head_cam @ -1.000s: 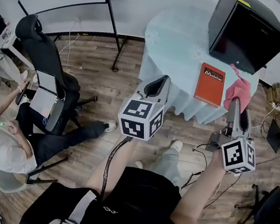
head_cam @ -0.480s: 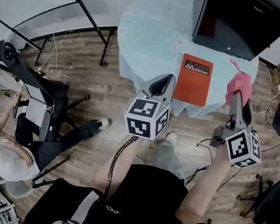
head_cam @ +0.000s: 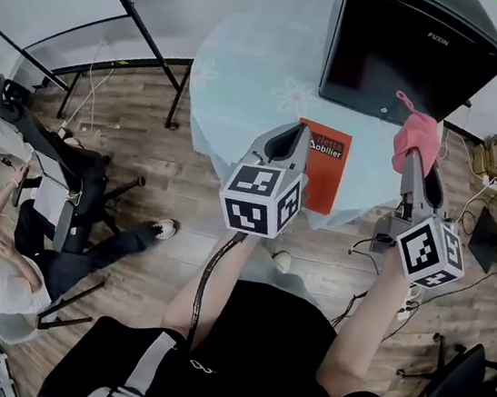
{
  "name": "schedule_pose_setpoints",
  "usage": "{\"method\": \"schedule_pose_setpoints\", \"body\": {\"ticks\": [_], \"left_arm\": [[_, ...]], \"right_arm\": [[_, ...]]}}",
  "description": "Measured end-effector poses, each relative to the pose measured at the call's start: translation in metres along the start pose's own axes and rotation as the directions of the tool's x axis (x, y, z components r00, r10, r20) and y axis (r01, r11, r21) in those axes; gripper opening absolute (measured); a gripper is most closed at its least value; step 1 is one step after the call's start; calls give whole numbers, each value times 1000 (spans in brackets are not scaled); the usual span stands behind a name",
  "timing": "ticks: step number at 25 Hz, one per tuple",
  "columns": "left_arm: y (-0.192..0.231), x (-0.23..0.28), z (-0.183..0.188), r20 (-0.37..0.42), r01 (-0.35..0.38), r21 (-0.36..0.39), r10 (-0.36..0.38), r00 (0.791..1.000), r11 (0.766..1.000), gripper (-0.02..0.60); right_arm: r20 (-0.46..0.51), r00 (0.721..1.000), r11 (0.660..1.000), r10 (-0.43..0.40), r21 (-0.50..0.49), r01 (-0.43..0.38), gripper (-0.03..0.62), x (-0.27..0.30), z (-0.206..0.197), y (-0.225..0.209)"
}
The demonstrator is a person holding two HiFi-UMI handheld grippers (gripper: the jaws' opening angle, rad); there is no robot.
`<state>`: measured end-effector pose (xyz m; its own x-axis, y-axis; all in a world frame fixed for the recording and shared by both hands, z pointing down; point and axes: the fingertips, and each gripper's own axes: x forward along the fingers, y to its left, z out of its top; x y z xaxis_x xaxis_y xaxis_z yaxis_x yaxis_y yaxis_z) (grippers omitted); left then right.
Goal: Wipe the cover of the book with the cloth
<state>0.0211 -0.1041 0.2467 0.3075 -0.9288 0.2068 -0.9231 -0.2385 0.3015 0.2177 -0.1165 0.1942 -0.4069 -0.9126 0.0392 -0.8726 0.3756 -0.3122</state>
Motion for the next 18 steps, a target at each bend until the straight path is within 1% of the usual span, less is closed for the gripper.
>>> {"method": "schedule_pose_setpoints", "body": {"ticks": [3,6,9,11,15,18], "left_arm": [[5,6,16,25,-18,18,18,1000,1000,12],[-1,16,22,28,-20,31,19,999,999,12],[-6,22,16,5,-11,53,11,1000,999,12],[-1,23,9,-18,-17,64,18,1000,998,12],[31,23,-5,-59,-77,39,79,995,996,12],[44,33,-15,-80,-78,14,78,994,997,12]], "right_arm": [[12,999,999,38,3,-38,153,9,3,5],[-3,998,998,61,13,-61,153,16,3,3],[-16,997,996,81,46,-80,153,23,-7,1],[-45,995,994,87,70,-84,153,33,-24,4],[-114,985,989,128,88,-118,153,55,-56,22],[-155,977,988,143,77,-132,153,71,-68,29]]}}
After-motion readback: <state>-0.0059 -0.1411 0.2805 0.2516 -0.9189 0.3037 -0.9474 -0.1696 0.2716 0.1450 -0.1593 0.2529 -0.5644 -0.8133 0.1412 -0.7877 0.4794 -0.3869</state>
